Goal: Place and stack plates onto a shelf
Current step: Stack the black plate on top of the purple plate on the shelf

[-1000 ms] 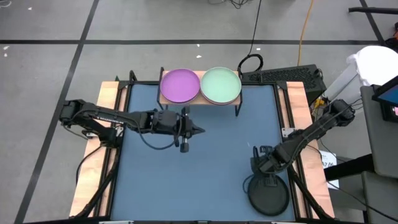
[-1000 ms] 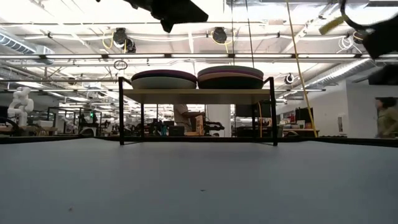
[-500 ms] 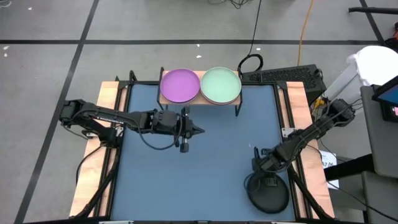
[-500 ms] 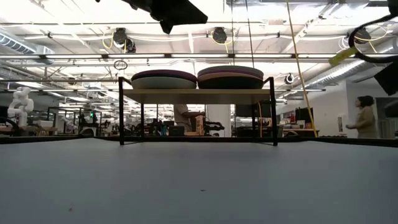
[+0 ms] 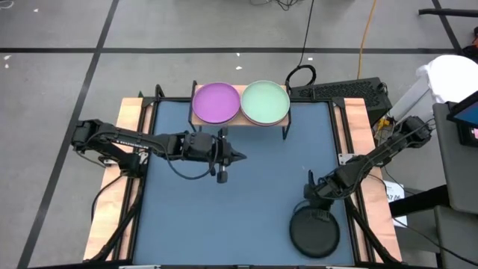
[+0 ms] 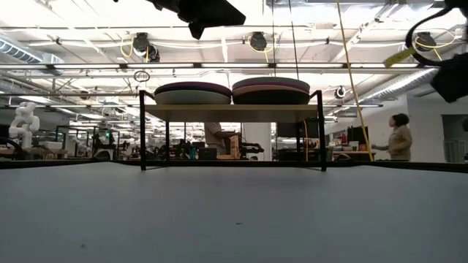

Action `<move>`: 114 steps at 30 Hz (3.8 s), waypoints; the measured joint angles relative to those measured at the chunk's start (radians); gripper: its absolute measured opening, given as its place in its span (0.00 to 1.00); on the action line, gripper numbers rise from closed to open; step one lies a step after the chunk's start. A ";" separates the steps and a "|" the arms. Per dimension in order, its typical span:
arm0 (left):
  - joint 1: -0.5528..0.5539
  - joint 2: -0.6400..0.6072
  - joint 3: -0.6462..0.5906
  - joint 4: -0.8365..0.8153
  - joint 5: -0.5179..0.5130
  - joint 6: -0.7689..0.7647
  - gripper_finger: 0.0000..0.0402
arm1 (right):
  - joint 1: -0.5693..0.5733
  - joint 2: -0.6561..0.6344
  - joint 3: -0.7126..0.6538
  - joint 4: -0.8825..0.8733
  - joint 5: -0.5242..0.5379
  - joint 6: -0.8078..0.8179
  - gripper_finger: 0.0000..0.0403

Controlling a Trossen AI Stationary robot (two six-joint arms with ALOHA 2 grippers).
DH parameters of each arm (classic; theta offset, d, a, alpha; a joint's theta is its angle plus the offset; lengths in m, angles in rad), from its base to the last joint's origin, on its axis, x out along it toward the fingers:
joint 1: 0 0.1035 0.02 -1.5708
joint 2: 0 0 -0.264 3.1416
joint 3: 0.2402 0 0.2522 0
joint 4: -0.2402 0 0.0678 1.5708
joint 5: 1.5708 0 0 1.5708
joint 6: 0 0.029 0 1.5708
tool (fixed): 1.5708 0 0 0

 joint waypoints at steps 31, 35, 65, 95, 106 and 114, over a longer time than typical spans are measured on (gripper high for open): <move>0.001 0.000 0.000 -0.013 -0.274 -0.315 0.32 | -0.190 -0.235 0.012 0.198 0.836 0.013 0.00; 0.002 0.000 0.000 -0.017 -0.326 -0.472 0.32 | -0.191 -0.258 0.012 0.255 1.039 -0.087 0.00; -0.176 0.010 0.000 0.039 -0.532 -0.175 0.32 | -0.229 -0.262 0.013 0.594 1.414 -0.604 0.00; -0.157 0.095 0.001 0.193 -0.632 -0.259 0.60 | -0.229 -0.261 0.012 0.664 1.415 -0.690 0.00; -0.131 0.199 0.000 0.277 -0.705 -0.246 0.42 | -0.229 -0.261 0.012 0.659 1.416 -0.677 0.00; -0.144 0.200 0.000 0.303 -0.749 -0.207 0.22 | -0.229 -0.261 0.012 0.651 1.465 -0.694 0.01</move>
